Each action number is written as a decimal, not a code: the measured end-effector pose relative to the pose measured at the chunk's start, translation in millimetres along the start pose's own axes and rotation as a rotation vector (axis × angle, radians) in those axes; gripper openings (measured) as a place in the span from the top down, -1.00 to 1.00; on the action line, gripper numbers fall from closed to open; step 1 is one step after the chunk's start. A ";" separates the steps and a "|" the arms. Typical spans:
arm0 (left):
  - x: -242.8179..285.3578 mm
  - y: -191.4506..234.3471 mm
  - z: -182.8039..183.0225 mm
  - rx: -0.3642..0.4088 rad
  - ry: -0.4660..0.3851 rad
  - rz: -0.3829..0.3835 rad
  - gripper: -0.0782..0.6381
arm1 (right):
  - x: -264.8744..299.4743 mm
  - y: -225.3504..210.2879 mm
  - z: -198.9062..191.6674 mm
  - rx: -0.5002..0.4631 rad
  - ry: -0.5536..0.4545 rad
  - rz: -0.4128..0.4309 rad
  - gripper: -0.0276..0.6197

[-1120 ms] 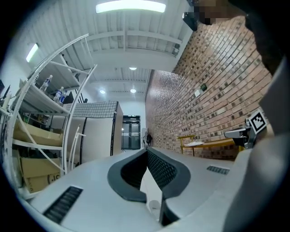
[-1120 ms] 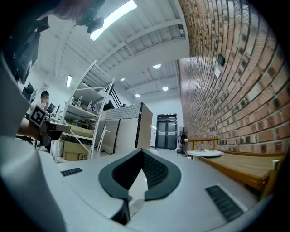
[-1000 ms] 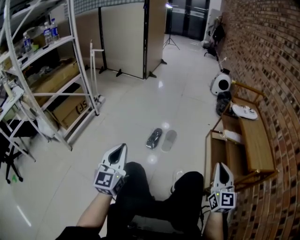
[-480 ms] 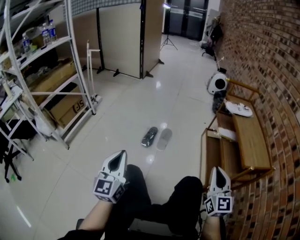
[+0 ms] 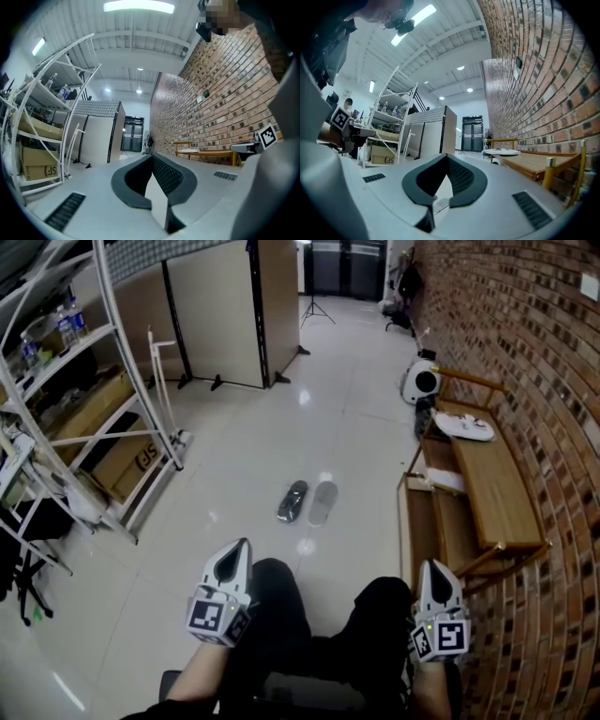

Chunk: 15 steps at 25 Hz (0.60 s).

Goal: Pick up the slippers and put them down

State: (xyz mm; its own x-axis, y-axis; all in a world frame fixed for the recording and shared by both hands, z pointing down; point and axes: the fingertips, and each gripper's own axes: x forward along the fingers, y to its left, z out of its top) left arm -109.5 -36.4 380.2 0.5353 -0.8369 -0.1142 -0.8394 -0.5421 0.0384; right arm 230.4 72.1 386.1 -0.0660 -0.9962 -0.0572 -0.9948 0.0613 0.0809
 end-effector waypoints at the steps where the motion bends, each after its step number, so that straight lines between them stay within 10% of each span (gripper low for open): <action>1: 0.7 -1.8 -1.3 0.003 0.007 -0.004 0.77 | -1.8 -1.4 -0.8 0.004 -0.001 -0.004 0.89; 15: -1.5 -3.5 -10.6 -0.012 0.018 0.009 0.77 | -7.1 -3.1 -22.2 0.059 0.012 0.002 0.89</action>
State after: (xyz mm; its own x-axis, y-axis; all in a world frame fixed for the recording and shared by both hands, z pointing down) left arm -106.4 -34.0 390.7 0.5297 -0.8427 -0.0958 -0.8429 -0.5356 0.0508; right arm 235.7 77.6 408.4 -0.0676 -0.9967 -0.0447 -0.9975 0.0666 0.0225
